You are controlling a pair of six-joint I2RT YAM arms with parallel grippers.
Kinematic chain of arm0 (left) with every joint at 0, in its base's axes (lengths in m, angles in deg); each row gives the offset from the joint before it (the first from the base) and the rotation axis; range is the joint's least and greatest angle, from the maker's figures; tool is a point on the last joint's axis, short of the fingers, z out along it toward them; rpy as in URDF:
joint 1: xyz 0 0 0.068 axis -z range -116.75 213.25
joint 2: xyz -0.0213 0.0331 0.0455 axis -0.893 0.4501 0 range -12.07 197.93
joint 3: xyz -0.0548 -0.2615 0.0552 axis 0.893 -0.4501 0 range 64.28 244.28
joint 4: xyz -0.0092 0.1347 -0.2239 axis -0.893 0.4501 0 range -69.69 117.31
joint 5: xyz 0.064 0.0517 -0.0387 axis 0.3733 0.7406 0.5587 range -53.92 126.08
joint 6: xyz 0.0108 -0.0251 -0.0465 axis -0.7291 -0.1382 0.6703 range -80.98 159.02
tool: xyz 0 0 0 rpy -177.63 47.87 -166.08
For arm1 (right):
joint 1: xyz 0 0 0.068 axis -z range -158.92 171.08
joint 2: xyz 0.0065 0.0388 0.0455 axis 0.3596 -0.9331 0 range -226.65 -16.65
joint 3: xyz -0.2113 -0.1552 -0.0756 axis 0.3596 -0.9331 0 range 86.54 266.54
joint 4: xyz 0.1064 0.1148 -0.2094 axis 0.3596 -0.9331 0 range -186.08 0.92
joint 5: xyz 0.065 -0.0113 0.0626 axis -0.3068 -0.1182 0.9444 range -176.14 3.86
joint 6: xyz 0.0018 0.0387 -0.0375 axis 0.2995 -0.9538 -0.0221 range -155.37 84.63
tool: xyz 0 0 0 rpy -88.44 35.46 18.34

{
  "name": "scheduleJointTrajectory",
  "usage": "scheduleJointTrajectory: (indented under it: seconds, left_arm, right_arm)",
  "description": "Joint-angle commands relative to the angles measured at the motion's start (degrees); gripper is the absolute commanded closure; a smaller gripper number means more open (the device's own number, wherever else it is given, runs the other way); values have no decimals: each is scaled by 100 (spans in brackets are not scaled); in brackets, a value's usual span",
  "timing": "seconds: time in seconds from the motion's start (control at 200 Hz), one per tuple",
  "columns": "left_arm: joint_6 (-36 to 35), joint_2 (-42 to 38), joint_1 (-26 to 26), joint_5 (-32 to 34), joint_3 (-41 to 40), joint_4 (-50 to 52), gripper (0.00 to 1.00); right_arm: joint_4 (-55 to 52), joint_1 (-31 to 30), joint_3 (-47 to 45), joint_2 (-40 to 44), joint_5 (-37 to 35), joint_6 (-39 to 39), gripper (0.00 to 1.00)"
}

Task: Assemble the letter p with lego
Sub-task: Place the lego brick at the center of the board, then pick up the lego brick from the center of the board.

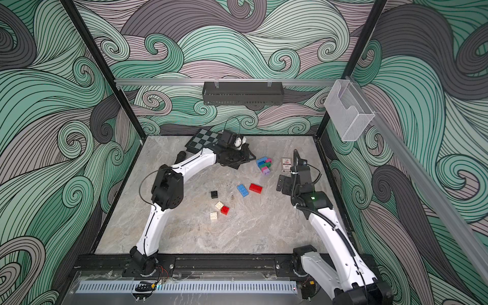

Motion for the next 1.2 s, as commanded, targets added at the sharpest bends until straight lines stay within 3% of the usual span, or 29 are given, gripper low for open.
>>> scheduleJointTrajectory:
  seconds: [0.0,0.085,0.21,0.32,0.44,0.6,0.726,0.846,1.046,1.196]
  left_arm:
    - [-744,-1427,102,378,-533,-12,61]
    - [-987,-2488,112,843,-1474,26,62]
    - [-1347,-4150,156,1878,-2888,342,63]
    - [-1676,-5681,226,2753,-4092,696,51]
    - [-1794,-6864,226,3162,-5110,1319,48]
    - [-1454,-7676,226,3534,-6231,1726,48]
    - [-1247,-7838,219,3613,-6884,1269,49]
    - [-1098,-7406,140,3536,-7086,893,48]
    - [-805,-6130,113,3571,-6702,717,48]
    - [-829,-5282,85,3588,-6014,1071,41]
  right_arm:
    - [-247,-106,218,-169,94,150,1]
    - [-520,-507,449,-552,-9,379,1]
    - [-1009,-1549,819,-1234,-839,683,1]
    - [-1204,-2147,1021,-1740,-1188,849,1]
    - [-1186,-2370,1191,-2049,-665,609,1]
    - [-980,-2580,1351,-2223,403,477,3]
    - [-960,-2591,1631,-2655,966,606,9]
    - [-1012,-2596,1974,-3146,1204,733,11]
    - [-949,-2595,2371,-3752,1161,960,12]
    - [-993,-2600,2569,-4211,1165,1140,15]
